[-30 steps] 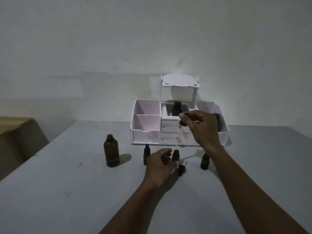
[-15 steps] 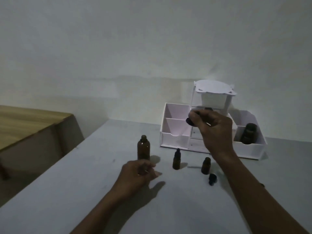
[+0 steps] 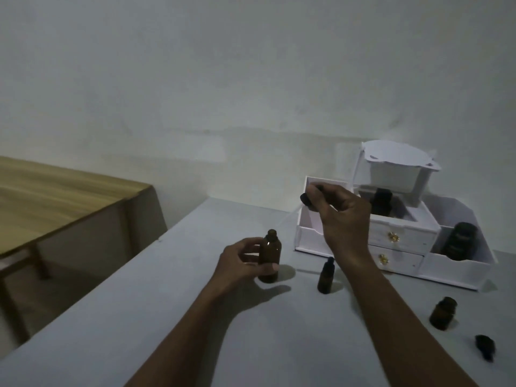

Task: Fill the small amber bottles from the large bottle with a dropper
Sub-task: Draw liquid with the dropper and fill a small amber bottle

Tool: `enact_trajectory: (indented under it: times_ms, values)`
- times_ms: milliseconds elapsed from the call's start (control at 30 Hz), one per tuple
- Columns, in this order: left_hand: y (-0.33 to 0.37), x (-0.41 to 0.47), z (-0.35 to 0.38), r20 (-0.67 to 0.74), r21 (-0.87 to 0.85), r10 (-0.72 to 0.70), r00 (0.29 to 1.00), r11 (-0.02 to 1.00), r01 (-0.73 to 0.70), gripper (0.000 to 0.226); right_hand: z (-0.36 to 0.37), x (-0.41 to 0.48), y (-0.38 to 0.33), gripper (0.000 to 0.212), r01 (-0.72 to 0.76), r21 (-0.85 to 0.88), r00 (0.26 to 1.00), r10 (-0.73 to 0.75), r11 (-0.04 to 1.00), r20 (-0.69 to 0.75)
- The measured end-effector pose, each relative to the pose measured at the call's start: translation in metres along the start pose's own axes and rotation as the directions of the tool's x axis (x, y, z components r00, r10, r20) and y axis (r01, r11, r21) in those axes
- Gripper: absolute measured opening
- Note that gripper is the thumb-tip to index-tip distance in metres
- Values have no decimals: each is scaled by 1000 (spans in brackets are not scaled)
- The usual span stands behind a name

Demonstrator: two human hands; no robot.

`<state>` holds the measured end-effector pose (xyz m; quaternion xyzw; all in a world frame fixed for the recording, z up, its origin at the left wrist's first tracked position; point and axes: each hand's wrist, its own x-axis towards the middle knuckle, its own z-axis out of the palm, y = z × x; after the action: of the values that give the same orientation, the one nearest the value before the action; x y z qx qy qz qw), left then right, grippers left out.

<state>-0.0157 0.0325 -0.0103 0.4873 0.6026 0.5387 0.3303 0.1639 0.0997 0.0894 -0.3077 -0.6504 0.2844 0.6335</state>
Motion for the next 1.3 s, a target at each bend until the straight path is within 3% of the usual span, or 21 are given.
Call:
enact_trajectory:
  times_ms: [267,433,733,1067,1300]
  values:
    - [-2,-5,6,3,-45,-20,1000,999,20,51,8,-4,-6,13,43,44,998,-45,998,52]
    - [2,-6,8,-11,-47,-53,999,998,53,51,21,-8,-4,21,47,19,986,-50,999,158]
    - [-2,-4,10,-8,-37,-58,998,998,58,48,30,-14,3,22,57,21,988,-59,998,143]
    - [1,-10,10,-31,-52,-61,998,997,59,52,40,-32,39,22,36,-196,960,20,980,279]
    - [-1,-8,13,-35,-126,-139,990,983,134,54,41,-32,45,18,4,-211,960,55,977,275]
